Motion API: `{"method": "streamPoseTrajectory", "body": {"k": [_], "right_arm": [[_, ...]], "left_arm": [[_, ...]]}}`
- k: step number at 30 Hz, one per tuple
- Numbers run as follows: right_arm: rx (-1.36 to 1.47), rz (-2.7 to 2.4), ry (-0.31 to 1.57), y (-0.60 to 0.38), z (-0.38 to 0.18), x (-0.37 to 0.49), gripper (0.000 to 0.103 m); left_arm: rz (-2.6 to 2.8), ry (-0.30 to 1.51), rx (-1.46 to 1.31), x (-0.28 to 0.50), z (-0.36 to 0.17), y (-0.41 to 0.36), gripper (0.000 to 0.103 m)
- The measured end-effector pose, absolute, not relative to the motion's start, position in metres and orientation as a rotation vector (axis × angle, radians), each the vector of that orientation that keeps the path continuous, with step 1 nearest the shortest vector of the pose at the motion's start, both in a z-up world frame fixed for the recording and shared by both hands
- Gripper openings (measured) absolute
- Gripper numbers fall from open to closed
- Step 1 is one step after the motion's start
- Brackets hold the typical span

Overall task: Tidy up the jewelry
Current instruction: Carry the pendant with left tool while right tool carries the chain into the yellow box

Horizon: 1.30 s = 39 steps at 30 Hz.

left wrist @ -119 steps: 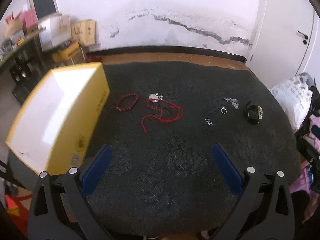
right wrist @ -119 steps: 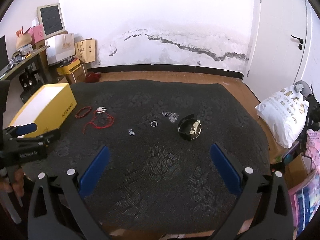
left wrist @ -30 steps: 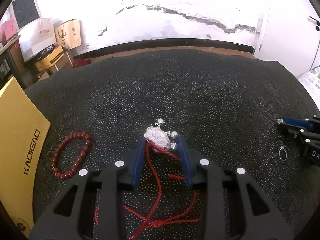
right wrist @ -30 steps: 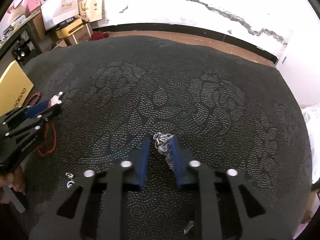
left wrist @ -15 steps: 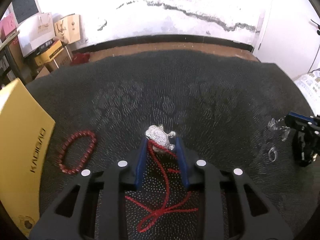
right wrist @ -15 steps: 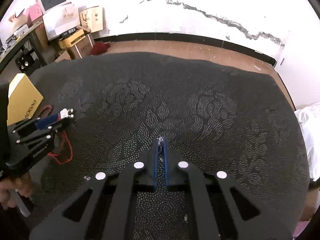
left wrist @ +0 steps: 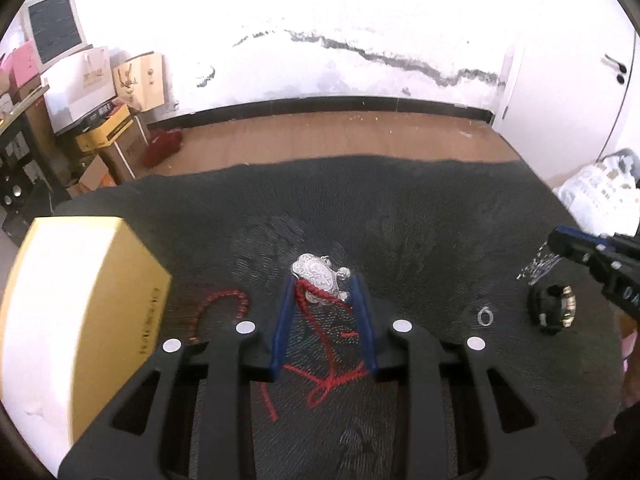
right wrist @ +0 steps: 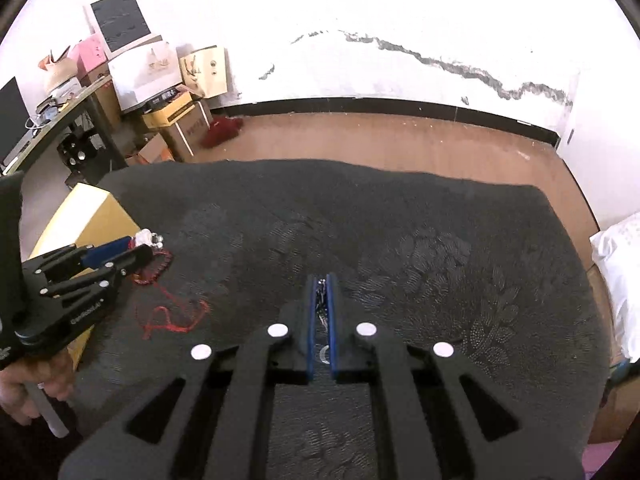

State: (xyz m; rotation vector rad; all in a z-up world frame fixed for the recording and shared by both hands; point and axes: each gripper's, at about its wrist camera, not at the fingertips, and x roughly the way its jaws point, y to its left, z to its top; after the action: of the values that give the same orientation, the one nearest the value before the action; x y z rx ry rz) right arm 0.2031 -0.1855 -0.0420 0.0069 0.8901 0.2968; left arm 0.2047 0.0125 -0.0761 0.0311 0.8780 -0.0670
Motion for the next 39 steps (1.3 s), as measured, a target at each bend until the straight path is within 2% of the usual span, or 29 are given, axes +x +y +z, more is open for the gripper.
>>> {"method": "streamPoseTrajectory", "body": {"k": [13,20,30,39], "right_arm": [[-0.129,0.466,0.846,-0.079,0.079,0.14,0.006],[-0.167,0.594,0.838,0.001,0.126,0.103,0.006],[-0.224,0.745,0.833,0.121,0.153,0.076,0.006],[-0.263,0.784,0.871,0.194,0.129,0.09,0.006]], "left_arm": [[-0.031,0.863,-0.005,0.126,0.052,0.093,0.029],[0.041,0.854,-0.035,0.077,0.096,0.156,0.029],[0.201,0.831,-0.022,0.028,0.124,0.247,0.029],[0.262,0.837,-0.085,0.024,0.11,0.301,0.029]]}}
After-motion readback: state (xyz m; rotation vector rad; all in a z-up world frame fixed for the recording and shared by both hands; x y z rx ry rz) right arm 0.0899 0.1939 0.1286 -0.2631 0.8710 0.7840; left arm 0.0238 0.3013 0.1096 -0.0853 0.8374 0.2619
